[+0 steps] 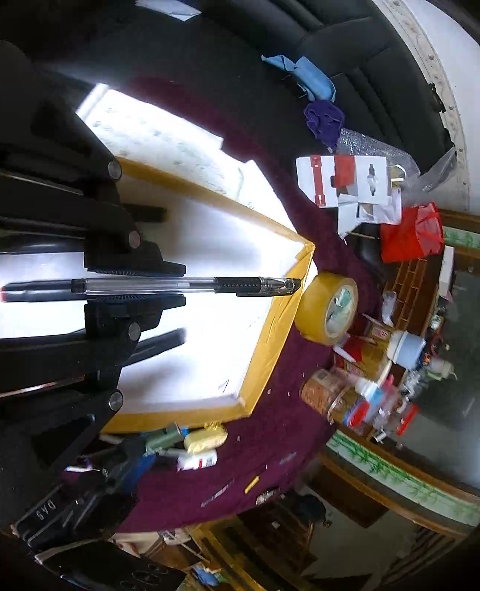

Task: Organize rigid objects
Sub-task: 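Carry the green tube and clear pen over the white tray and open both tools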

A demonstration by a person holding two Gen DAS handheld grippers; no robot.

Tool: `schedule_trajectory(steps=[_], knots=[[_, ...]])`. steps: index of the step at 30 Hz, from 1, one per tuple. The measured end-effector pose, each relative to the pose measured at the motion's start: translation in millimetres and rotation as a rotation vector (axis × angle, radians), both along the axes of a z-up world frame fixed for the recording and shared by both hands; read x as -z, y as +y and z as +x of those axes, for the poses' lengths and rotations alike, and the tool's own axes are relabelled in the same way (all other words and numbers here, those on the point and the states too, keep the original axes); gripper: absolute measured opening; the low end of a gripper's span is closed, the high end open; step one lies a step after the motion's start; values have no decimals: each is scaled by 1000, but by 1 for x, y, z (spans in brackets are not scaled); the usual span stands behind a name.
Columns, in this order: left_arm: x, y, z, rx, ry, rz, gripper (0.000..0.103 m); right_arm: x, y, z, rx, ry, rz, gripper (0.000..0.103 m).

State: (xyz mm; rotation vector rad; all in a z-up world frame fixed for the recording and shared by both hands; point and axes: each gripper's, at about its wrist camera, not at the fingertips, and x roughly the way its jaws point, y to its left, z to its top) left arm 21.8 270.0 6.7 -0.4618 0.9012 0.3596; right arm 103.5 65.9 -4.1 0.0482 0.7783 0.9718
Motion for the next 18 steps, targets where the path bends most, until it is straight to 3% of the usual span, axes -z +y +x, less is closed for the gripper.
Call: schedule_trajectory(steps=[2, 9, 18], knots=[[10, 6, 13, 6, 29, -27, 6, 8, 13, 10, 10, 8, -50, 18], [33, 13, 33, -8, 129, 6, 6, 23, 36, 34, 23, 16, -165, 18], [54, 15, 42, 11, 206, 3, 7, 34, 58, 29, 12, -32, -285, 18]])
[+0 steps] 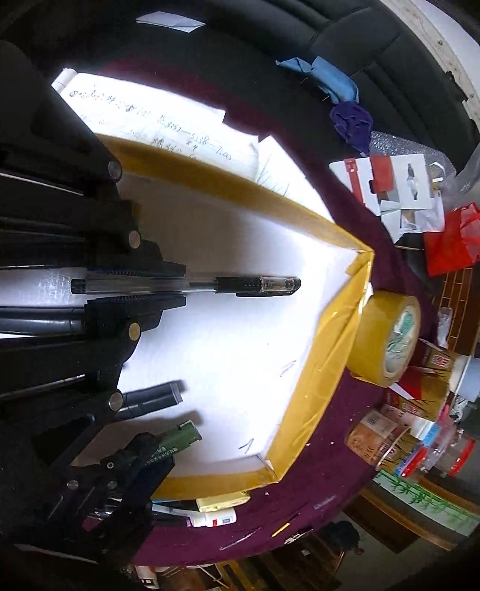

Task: Organize rigid objects
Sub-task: 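Carry the green tube and clear pen over the white tray and open both tools, then move both tools back to the pen pile on the table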

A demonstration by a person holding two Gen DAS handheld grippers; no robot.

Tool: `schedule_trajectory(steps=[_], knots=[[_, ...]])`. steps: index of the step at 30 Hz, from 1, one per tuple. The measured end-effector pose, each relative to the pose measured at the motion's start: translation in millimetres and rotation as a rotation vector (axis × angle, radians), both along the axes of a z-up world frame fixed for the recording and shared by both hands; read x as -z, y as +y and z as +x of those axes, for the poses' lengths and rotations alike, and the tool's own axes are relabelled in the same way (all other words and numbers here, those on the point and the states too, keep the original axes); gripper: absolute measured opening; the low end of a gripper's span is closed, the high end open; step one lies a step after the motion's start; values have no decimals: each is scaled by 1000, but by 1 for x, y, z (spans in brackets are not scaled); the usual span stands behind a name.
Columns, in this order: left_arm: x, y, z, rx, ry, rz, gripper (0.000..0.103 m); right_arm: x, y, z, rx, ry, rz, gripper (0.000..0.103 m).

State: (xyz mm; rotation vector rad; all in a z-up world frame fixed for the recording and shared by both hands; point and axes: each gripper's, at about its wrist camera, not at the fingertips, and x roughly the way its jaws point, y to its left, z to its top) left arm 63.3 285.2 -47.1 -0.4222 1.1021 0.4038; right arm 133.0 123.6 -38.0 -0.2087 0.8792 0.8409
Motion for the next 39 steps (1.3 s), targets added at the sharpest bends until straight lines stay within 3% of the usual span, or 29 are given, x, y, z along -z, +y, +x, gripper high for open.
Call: schedule_trajectory(steps=[8, 12, 15, 16, 18, 19, 21, 26, 30, 34, 39], knots=[[0, -2, 1, 24, 2, 3, 7, 4, 10, -8, -17, -57, -70, 19], [-8, -3, -12, 5, -42, -24, 8, -13, -21, -14, -13, -20, 82, 22], [-37, -16, -42, -39, -148, 3, 8, -29, -63, -42, -20, -43, 208, 32], [-45, -24, -52, -40, -185, 6, 12, -31, -75, -50, -29, -41, 245, 36], [-62, -49, -76, -24, -266, 21, 36, -26, -114, -73, -41, -27, 332, 39], [-67, -64, -86, -11, -303, 19, 56, -22, -124, -80, -36, -21, 350, 39], [-67, -100, -103, 34, -361, -7, 61, -6, -157, -97, 1, 5, 372, 39], [-51, -169, -99, 180, -339, -47, 61, 15, -215, -105, 123, 39, 364, 39], [-56, -200, -91, 236, -339, -55, 61, 23, -251, -84, 264, 73, 332, 39], [-65, -216, -93, 262, -349, -23, 61, 32, -258, -65, 325, 114, 278, 31], [-64, -228, -98, 279, -328, -13, 61, 37, -235, -58, 326, 71, 120, 21]])
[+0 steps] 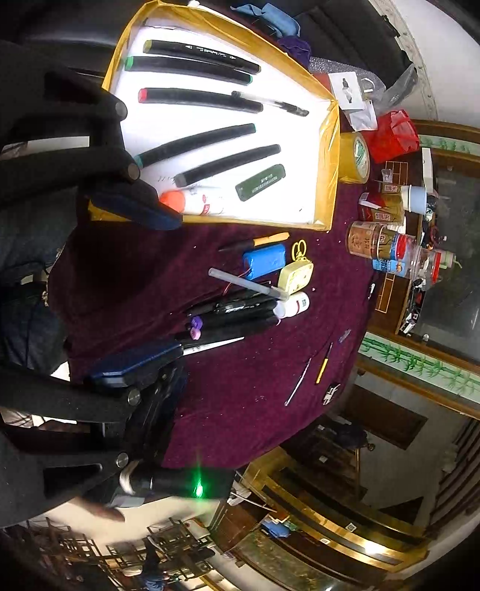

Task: Organize rigid objects
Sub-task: 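Move both tools back to the pen pile on the table, then grasp a white pen with the right tool while the left grasps a black marker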

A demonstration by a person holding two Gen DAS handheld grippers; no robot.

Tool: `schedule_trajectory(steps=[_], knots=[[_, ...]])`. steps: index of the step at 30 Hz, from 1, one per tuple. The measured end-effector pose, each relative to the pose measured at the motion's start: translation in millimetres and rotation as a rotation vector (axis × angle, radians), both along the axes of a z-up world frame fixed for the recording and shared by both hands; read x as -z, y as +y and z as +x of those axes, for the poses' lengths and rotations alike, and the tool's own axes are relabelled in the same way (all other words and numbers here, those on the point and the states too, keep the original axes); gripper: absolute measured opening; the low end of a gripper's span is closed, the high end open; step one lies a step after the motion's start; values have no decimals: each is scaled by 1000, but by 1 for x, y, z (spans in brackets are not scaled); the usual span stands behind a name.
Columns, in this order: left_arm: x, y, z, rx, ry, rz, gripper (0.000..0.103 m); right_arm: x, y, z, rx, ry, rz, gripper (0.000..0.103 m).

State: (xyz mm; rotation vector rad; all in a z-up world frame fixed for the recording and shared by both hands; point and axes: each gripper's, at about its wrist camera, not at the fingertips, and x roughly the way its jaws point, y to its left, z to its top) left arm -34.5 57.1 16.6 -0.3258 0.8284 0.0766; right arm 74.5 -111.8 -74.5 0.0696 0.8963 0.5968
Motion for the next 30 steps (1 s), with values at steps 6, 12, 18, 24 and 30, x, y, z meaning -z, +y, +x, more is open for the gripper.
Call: schedule_trajectory(steps=[6, 12, 18, 24, 30], knots=[[6, -6, 4, 11, 18, -8, 61, 2, 18, 3, 16, -56, -135, 9], [12, -17, 9, 48, 45, 13, 61, 7, -29, 20, 127, -25, -76, 7], [22, -28, 25, 99, 81, -3, 61, 10, -77, 27, 193, -13, -41, 7], [23, -45, 62, 146, 101, -4, 61, 10, -65, 17, 198, -88, -102, 7], [20, -57, 88, 173, 109, 7, 61, 12, -77, 23, 180, -50, -11, 7]])
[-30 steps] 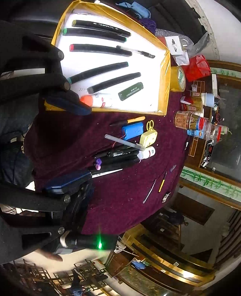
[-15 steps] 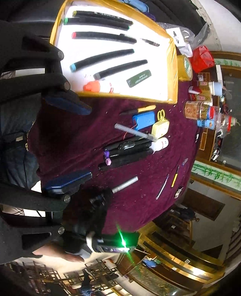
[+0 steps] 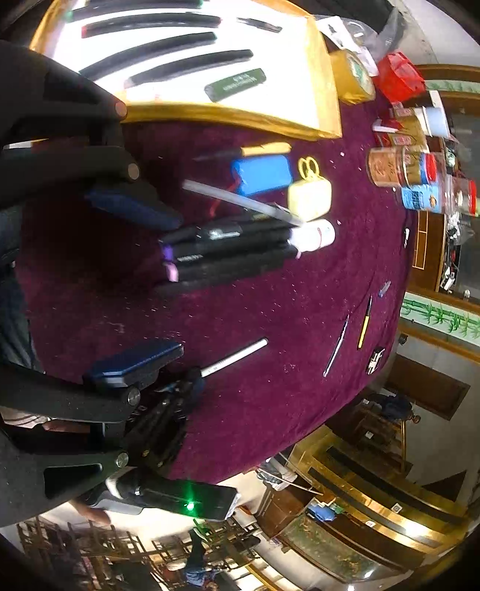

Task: Organize rigid objects
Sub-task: 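Grasp a white pen with the right tool while the left grasps a black marker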

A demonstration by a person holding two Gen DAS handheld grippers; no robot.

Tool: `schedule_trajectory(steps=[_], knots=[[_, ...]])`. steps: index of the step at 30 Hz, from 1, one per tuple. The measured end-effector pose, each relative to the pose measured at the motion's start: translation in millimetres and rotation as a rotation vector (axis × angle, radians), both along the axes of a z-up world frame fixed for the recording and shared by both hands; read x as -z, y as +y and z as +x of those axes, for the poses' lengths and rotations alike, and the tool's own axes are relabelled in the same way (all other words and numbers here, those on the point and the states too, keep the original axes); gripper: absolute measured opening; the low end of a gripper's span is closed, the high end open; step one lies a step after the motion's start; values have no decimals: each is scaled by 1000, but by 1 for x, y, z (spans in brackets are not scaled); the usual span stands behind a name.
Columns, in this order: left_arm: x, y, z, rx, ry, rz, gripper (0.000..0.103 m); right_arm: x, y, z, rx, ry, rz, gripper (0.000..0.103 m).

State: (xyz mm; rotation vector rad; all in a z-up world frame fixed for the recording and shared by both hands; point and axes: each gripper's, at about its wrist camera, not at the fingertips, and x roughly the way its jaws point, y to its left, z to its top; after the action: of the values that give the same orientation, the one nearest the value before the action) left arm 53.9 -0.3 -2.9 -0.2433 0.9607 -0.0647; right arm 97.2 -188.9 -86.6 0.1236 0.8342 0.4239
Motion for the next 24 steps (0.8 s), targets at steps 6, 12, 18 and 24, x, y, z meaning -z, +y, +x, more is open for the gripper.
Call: schedule_trajectory(steps=[6, 12, 18, 24], knots=[[5, -17, 24, 34, 18, 42, 61, 1, -1, 0, 10, 2, 26, 7], [19, -29, 52, 75, 64, 53, 49, 3, -7, 1, 11, 17, 73, 7], [34, -30, 77, 85, 117, 62, 42, 2, -7, 1, 5, 20, 75, 7], [43, -22, 85, 68, 162, 46, 41, 2, -5, 0, 5, 14, 57, 7]])
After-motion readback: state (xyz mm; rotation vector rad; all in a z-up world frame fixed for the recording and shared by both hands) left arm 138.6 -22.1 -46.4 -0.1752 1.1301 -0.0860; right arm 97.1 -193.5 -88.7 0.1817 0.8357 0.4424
